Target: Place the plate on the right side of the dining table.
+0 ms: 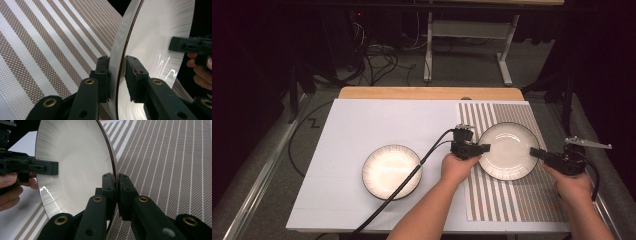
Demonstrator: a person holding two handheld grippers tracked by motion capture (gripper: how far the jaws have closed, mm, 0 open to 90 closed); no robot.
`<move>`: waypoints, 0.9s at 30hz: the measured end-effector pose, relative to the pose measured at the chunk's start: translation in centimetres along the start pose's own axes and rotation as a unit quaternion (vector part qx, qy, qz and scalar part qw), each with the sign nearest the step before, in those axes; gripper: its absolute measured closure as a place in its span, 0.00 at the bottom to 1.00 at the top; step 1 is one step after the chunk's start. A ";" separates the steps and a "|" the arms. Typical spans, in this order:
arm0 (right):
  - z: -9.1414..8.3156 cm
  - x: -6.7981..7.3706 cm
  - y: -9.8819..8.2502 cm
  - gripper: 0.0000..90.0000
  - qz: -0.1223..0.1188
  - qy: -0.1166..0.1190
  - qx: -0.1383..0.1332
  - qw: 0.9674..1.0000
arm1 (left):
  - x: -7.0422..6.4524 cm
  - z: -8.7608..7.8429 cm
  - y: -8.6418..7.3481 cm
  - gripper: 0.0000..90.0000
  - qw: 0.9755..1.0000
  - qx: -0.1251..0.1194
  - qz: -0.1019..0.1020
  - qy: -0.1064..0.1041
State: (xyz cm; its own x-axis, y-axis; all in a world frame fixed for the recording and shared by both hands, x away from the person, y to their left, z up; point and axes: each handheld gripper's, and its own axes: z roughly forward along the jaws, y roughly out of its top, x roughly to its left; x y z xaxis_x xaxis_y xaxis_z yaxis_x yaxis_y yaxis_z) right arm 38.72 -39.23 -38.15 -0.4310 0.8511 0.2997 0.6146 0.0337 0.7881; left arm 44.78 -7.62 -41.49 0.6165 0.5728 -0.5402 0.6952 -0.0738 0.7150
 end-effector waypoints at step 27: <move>1.3 -0.7 -0.2 0.95 0.000 -0.014 -0.002 1.000 | -1.3 -4.8 -0.5 0.33 0.993 -0.040 0.078 0.075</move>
State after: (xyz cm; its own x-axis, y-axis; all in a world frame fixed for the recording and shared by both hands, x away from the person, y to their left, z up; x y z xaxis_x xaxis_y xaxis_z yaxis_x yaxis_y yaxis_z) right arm 39.76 -39.18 -39.20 -0.4125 0.8652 0.2850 0.6120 0.0315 0.7902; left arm 41.90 -4.43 -38.99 0.6480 0.6747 -0.3534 0.5608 -0.1087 0.8208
